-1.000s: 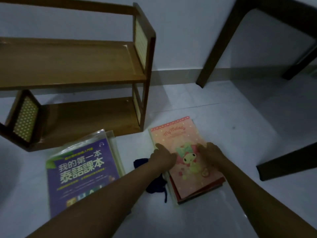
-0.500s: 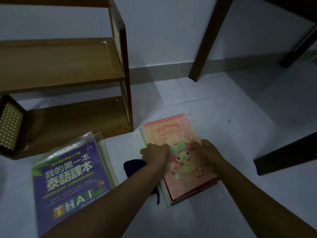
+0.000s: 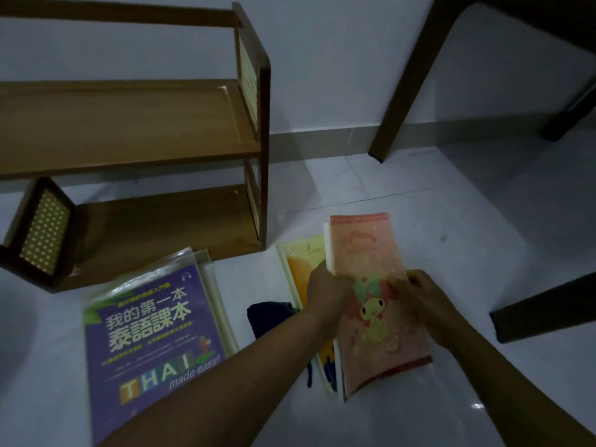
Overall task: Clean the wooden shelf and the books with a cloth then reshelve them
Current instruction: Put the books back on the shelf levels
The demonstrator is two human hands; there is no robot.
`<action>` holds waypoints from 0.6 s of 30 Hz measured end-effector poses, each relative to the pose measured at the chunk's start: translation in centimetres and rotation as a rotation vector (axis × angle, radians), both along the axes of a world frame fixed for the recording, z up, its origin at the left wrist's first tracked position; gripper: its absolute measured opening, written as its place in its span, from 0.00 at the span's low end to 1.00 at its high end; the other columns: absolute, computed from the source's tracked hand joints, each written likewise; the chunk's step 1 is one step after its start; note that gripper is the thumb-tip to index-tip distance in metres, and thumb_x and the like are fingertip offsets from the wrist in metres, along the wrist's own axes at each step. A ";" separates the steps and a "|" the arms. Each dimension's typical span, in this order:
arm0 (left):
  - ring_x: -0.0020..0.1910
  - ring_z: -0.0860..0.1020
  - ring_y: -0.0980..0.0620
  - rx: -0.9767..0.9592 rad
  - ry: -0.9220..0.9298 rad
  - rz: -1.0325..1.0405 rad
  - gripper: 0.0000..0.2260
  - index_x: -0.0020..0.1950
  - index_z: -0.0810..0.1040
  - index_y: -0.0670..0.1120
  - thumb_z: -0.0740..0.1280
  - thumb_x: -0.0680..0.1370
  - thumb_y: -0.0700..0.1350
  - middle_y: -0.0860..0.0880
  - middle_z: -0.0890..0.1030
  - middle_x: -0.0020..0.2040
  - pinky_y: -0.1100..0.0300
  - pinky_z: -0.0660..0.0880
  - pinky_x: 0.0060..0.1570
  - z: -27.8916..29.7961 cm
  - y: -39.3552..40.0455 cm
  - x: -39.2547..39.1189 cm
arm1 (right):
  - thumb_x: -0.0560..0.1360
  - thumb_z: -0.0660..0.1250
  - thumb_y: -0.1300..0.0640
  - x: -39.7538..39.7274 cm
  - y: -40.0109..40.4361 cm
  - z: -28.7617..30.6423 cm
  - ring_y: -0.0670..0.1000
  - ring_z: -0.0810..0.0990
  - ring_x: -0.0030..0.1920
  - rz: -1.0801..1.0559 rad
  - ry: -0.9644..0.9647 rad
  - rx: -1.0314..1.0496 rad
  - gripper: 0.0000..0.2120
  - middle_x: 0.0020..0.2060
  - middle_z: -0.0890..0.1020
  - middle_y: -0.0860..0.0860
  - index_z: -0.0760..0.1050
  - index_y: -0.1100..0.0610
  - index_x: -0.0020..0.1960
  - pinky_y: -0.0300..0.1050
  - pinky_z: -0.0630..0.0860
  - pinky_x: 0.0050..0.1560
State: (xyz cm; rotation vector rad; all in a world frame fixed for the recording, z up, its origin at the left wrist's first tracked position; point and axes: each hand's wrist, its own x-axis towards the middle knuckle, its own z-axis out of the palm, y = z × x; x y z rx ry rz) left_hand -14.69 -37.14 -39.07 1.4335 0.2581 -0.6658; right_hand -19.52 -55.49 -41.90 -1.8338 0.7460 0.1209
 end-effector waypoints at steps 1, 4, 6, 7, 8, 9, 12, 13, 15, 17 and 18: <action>0.48 0.82 0.43 -0.039 -0.041 -0.040 0.10 0.57 0.78 0.46 0.64 0.77 0.38 0.43 0.83 0.50 0.48 0.81 0.47 0.5 0.4 -0.3 | 0.61 0.76 0.39 -0.3 -0.4 1.1 0.55 0.83 0.46 -0.014 -0.057 0.104 0.32 0.52 0.80 0.61 0.72 0.56 0.55 0.58 0.82 0.43; 0.52 0.82 0.43 -0.162 -0.166 -0.132 0.12 0.61 0.78 0.45 0.67 0.77 0.40 0.43 0.83 0.54 0.43 0.79 0.53 3.3 2.8 0.0 | 0.63 0.77 0.51 -0.4 -0.6 5.0 0.55 0.84 0.50 -0.009 -0.255 0.376 0.33 0.56 0.80 0.58 0.67 0.54 0.63 0.48 0.82 0.41; 0.52 0.83 0.46 -0.157 -0.269 -0.145 0.14 0.62 0.77 0.45 0.68 0.77 0.39 0.45 0.83 0.55 0.48 0.80 0.53 4.9 5.7 0.5 | 0.69 0.70 0.57 0.1 1.2 7.6 0.57 0.82 0.54 0.114 -0.357 0.429 0.27 0.59 0.80 0.58 0.68 0.56 0.67 0.50 0.82 0.47; 0.51 0.83 0.48 -0.136 -0.325 -0.131 0.13 0.61 0.78 0.46 0.69 0.77 0.39 0.46 0.84 0.54 0.51 0.81 0.52 5.5 7.3 0.6 | 0.69 0.72 0.55 0.4 2.5 8.5 0.57 0.82 0.54 0.166 -0.394 0.436 0.26 0.58 0.81 0.57 0.71 0.56 0.65 0.50 0.82 0.48; 0.50 0.83 0.50 -0.098 -0.375 -0.093 0.12 0.58 0.79 0.47 0.70 0.76 0.40 0.47 0.84 0.53 0.54 0.81 0.49 6.3 9.4 0.7 | 0.66 0.76 0.51 0.8 4.5 9.3 0.56 0.83 0.53 0.207 -0.412 0.436 0.27 0.57 0.82 0.56 0.73 0.55 0.63 0.49 0.82 0.47; 0.48 0.84 0.51 -0.055 -0.421 -0.036 0.11 0.56 0.79 0.48 0.72 0.74 0.42 0.47 0.85 0.52 0.55 0.81 0.47 6.7 11.5 0.8 | 0.64 0.78 0.50 1.1 6.5 9.7 0.56 0.83 0.52 0.233 -0.411 0.423 0.28 0.55 0.83 0.55 0.74 0.54 0.60 0.50 0.82 0.46; 0.47 0.84 0.49 0.062 -0.459 0.133 0.14 0.53 0.80 0.47 0.74 0.68 0.45 0.47 0.86 0.49 0.53 0.81 0.46 6.5 17.8 0.5 | 0.70 0.73 0.58 2.3 13.1 9.1 0.56 0.84 0.51 0.289 -0.334 0.338 0.19 0.51 0.84 0.54 0.73 0.54 0.60 0.55 0.81 0.48; 0.47 0.84 0.46 0.095 -0.451 0.171 0.14 0.53 0.80 0.46 0.74 0.69 0.45 0.46 0.86 0.48 0.50 0.82 0.45 6.1 19.8 0.2 | 0.72 0.71 0.60 2.6 15.2 8.4 0.55 0.84 0.50 0.302 -0.297 0.300 0.18 0.50 0.84 0.54 0.73 0.54 0.60 0.55 0.81 0.48; 0.46 0.83 0.38 0.149 -0.405 0.180 0.12 0.55 0.80 0.44 0.73 0.73 0.42 0.42 0.85 0.47 0.44 0.82 0.42 4.6 23.2 -0.3 | 0.74 0.70 0.60 3.1 18.8 6.7 0.54 0.85 0.48 0.310 -0.209 0.265 0.15 0.50 0.84 0.53 0.73 0.53 0.60 0.55 0.82 0.48; 0.46 0.83 0.38 0.200 -0.317 0.163 0.11 0.57 0.78 0.43 0.70 0.76 0.41 0.40 0.84 0.49 0.40 0.81 0.45 2.6 26.8 -0.9 | 0.75 0.68 0.58 3.4 22.5 4.8 0.53 0.84 0.48 0.359 -0.111 0.246 0.12 0.50 0.84 0.53 0.72 0.52 0.58 0.57 0.82 0.49; 0.46 0.84 0.41 0.256 -0.273 0.163 0.10 0.57 0.78 0.43 0.69 0.76 0.41 0.42 0.84 0.49 0.40 0.81 0.47 1.5 28.4 -1.0 | 0.75 0.68 0.57 3.6 24.3 3.9 0.53 0.84 0.48 0.390 -0.066 0.215 0.12 0.51 0.83 0.53 0.72 0.52 0.58 0.56 0.82 0.50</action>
